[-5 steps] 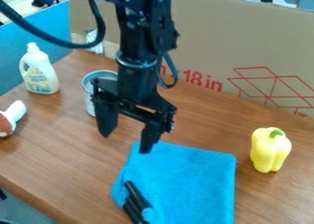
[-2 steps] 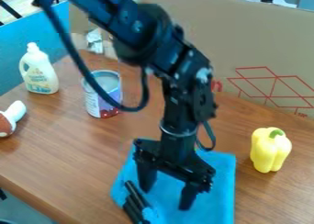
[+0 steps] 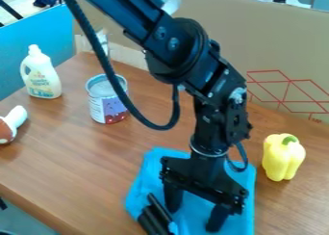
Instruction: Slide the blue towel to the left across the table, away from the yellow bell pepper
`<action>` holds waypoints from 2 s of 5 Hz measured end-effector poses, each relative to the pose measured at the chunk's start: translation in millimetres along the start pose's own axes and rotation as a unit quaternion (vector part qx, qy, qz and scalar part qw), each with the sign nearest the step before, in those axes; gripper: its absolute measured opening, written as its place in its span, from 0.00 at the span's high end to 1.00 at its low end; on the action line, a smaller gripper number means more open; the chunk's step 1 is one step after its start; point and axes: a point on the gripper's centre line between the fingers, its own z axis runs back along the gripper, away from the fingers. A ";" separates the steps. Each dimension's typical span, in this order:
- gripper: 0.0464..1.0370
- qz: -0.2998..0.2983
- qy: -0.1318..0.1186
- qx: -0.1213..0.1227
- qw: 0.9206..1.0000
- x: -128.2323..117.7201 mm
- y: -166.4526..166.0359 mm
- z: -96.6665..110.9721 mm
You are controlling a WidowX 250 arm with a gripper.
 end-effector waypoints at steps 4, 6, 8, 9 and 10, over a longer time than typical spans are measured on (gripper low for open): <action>0.04 0.046 0.087 0.112 0.989 -21.0 129.6 -11.5; 0.04 0.049 0.091 0.107 0.989 -23.3 141.1 -11.7; 0.04 0.090 0.074 0.119 0.986 -40.5 159.4 20.1; 0.04 0.086 0.036 0.093 0.991 -38.2 158.0 37.1; 0.04 0.064 0.007 0.067 0.996 -36.5 144.4 50.6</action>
